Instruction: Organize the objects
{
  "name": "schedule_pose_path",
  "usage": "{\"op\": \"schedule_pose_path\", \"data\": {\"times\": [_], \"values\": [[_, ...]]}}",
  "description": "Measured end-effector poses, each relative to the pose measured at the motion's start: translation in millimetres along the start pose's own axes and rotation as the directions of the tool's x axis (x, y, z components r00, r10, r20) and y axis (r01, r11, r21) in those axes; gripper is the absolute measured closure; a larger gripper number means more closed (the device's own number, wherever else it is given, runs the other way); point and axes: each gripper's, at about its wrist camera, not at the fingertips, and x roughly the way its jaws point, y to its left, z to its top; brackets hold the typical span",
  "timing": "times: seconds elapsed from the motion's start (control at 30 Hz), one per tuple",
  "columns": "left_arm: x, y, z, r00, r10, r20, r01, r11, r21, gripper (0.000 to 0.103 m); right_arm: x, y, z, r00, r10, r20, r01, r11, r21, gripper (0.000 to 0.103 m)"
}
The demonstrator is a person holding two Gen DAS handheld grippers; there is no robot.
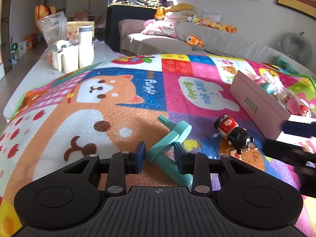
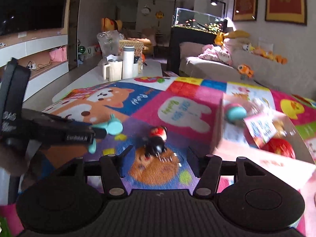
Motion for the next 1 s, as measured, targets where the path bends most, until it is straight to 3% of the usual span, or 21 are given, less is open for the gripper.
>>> {"op": "schedule_pose_path", "data": {"times": [0.17, 0.27, 0.37, 0.5, 0.6, 0.7, 0.77, 0.83, 0.93, 1.0], "values": [[0, 1, 0, 1.0, -0.007, 0.0, 0.007, 1.0, -0.009, 0.067, 55, 3, 9, 0.993, -0.028, -0.116, 0.027, 1.0, -0.015, 0.047], [0, 2, 0, 1.0, -0.005, 0.0, 0.005, 1.0, -0.007, 0.067, 64, -4, 4, 0.99, 0.016, -0.138, -0.013, 1.0, 0.02, 0.067], [0, -1, 0, 1.0, 0.008, -0.003, -0.008, 1.0, 0.013, 0.067, 52, -5, 3, 0.987, 0.038, -0.154, -0.034, 0.999, 0.031, 0.071], [-1, -7, -1, 1.0, 0.021, -0.005, -0.021, 0.999, 0.043, 0.068, 11, -13, -8, 0.978, 0.131, -0.164, -0.124, 0.991, 0.05, 0.071], [-7, -14, -6, 0.998, -0.057, -0.013, 0.057, 0.998, 0.036, 0.068, -25, -20, -22, 0.976, 0.153, -0.156, -0.152, 0.988, 0.019, 0.071], [-14, -37, -16, 0.992, -0.118, -0.034, 0.121, 0.987, 0.109, 0.069, -51, -32, -37, 0.972, 0.154, -0.18, -0.155, 0.988, 0.006, 0.071], [-19, -53, -22, 0.992, -0.116, -0.046, 0.122, 0.981, 0.148, 0.068, -61, -38, -49, 0.976, 0.115, -0.187, -0.122, 0.992, -0.023, 0.066], [-19, -65, -23, 0.995, -0.082, -0.056, 0.09, 0.983, 0.162, 0.067, -67, -44, -58, 0.983, 0.02, -0.182, -0.03, 0.998, -0.05, 0.049], [-16, -73, -23, 0.997, -0.045, -0.061, 0.055, 0.984, 0.168, 0.066, -74, -56, -62, 0.983, -0.111, -0.145, 0.104, 0.993, -0.055, 0.042], [-15, -76, -23, 0.998, -0.036, -0.06, 0.046, 0.983, 0.18, 0.066, -76, -63, -61, 0.98, -0.15, -0.132, 0.148, 0.989, -0.026, 0.041]]}}
